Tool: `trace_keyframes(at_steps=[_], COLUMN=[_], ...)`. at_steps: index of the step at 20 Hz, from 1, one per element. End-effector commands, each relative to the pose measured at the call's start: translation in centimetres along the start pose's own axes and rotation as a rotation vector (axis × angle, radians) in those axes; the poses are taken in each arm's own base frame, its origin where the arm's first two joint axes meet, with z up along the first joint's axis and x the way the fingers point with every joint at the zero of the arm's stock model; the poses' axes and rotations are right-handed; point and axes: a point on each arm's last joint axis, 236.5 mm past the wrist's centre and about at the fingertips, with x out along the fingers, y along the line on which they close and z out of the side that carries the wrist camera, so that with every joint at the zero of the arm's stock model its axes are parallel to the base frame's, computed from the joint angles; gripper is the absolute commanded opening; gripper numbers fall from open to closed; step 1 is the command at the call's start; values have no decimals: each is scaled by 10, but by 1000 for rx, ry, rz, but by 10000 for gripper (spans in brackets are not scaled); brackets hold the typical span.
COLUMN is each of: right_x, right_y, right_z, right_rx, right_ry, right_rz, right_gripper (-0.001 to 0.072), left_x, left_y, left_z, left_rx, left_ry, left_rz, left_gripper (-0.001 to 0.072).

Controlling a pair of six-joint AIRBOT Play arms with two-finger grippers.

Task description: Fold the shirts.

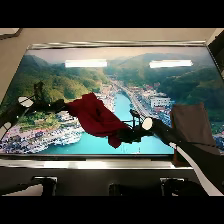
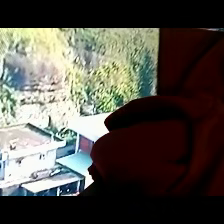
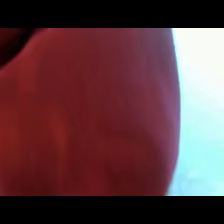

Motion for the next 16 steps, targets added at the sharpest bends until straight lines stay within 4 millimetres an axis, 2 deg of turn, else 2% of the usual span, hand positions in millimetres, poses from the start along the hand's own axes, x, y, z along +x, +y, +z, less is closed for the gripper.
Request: trace_keyframes(at_steps=[1, 2, 3, 4, 5, 6, 7, 8, 9, 10, 12, 14, 16], right_x=[-57, -98, -153, -211, -281, -346, -409, -458, -496, -523, -557, -558, -538], right_y=[-24, -38, -48, -49, -42, -32, -17, -3, 14, 27, 36, 35, 35], right_z=[30, 48, 70, 87, 101, 105, 101, 91, 78, 66, 42, 27, 18], right_rx=[-186, -242, -291, -323, -344, -347, -326, -297, -293, -296, -279, -259, -239], right_ry=[-147, -234, -354, -486, -648, -805, -971, -1108, -1221, -1304, -1393, -1386, -1312], right_rz=[-230, -371, -522, -641, -742, -809, -834, -810, -751, -697, -636, -581, -510], right_gripper=[38, 38, 38, 38, 38, 39, 39, 38, 38, 38, 40, 40, 40], left_x=[-59, -94, -133, -181, -229, -285, -339, -393, -439, -473, -516, -544, -561], left_y=[-22, -34, -47, -64, -82, -104, -122, -137, -146, -149, -143, -148, -156], left_z=[46, 71, 92, 112, 125, 133, 134, 130, 121, 110, 87, 66, 54], left_rx=[94, 148, 186, 222, 256, 296, 328, 358, 379, 366, 288, 283, 302], left_ry=[-171, -266, -364, -479, -593, -725, -855, -990, -1106, -1192, -1288, -1359, -1412], left_rz=[-23, -26, -25, -33, -42, -52, -59, -57, -41, -29, -14, -12, -19], left_gripper=[27, 27, 27, 27, 27, 27, 26, 26, 26, 26, 26, 27, 27])
